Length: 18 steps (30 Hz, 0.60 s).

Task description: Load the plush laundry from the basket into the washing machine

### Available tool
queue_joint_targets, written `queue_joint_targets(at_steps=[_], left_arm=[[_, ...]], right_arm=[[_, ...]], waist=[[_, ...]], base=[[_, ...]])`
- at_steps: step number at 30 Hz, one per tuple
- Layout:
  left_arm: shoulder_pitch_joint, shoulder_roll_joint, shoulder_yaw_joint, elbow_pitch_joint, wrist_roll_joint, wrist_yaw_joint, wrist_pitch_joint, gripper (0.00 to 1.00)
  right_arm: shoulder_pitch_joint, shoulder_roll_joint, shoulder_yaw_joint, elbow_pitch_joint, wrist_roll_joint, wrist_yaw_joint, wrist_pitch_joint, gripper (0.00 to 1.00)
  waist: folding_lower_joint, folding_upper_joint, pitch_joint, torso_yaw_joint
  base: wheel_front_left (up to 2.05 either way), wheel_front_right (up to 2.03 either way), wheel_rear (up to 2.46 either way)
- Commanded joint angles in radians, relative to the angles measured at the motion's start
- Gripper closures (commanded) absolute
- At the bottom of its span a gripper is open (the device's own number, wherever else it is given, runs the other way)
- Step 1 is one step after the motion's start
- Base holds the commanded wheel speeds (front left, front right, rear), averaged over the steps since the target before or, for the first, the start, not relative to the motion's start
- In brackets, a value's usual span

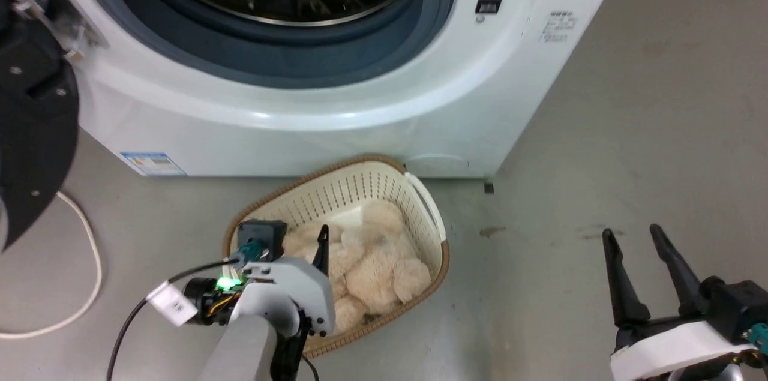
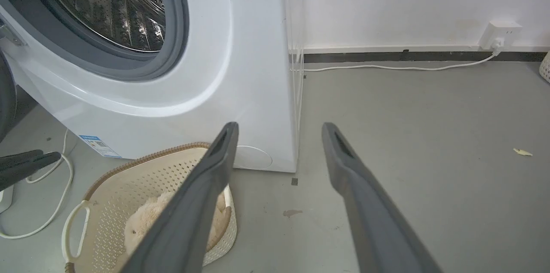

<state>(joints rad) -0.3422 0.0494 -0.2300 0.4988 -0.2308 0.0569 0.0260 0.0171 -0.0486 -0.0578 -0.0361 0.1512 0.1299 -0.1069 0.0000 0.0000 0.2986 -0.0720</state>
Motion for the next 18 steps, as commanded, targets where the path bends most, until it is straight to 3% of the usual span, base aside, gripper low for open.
queue_joint_targets(at_steps=[1,18], left_arm=[[-0.034,0.001,-0.014,0.027,-0.011,-0.002,0.010,0.00],[-0.258,0.023,-0.168,0.259,-0.024,-0.020,0.176,0.00]], right_arm=[[-0.012,-0.001,-0.006,-0.009,0.012,0.000,-0.010,0.00],[-0.023,-0.001,-0.034,-0.040,0.062,0.001,-0.050,0.00]], waist=[[0.0000,0.0000,0.030,-0.006],[0.0000,0.0000,0.229,-0.033]], base=[[0.00,0.00,0.00],[0.00,0.00,0.00]])
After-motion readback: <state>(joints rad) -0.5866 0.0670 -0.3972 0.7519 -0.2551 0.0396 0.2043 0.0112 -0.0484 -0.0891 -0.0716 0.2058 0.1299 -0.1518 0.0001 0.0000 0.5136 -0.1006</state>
